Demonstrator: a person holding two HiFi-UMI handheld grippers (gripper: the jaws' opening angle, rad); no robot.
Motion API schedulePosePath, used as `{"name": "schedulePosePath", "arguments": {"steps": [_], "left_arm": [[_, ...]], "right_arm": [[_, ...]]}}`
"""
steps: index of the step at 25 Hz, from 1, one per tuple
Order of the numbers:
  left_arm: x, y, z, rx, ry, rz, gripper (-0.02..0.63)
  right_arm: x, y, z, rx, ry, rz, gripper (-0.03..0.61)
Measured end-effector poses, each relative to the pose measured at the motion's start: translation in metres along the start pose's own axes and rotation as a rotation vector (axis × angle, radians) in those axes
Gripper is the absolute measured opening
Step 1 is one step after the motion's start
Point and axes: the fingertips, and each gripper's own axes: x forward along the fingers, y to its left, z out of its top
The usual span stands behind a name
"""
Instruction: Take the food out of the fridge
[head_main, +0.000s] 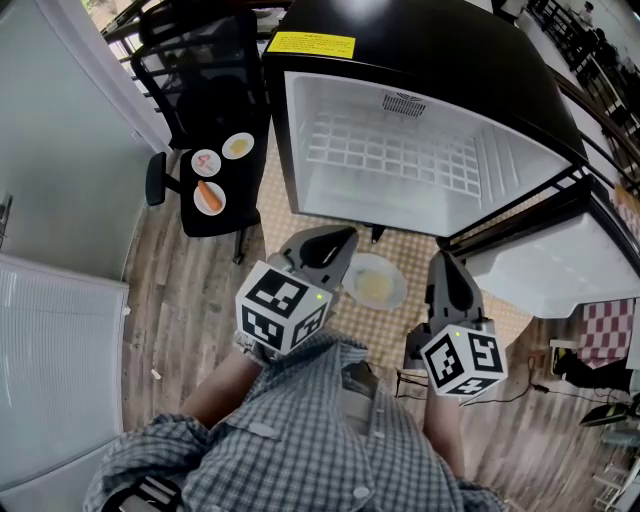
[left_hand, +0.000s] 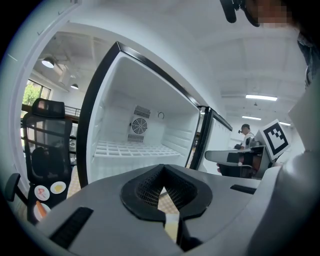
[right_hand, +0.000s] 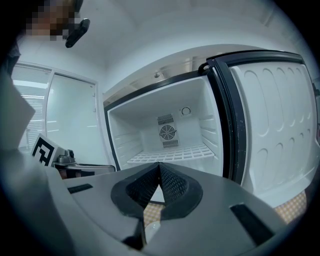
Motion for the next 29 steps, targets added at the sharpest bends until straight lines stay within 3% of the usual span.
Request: {"name": "schedulePosePath", "arguments": {"steps": [8, 29], "left_arm": [[-0.0035, 0.0041, -0.0034, -0.039, 0.002, 0.0, 0.005], [-0.0018, 0.002, -0.0032, -0.028, 0.002, -0.004, 0.005]], "right_arm": [[-0.0044, -0.0023, -0.0037, 0.002, 0.009, -0.011, 0.009], [0.0003, 0.0064, -0.005, -0.022, 0.008, 0.027, 0.009]]}}
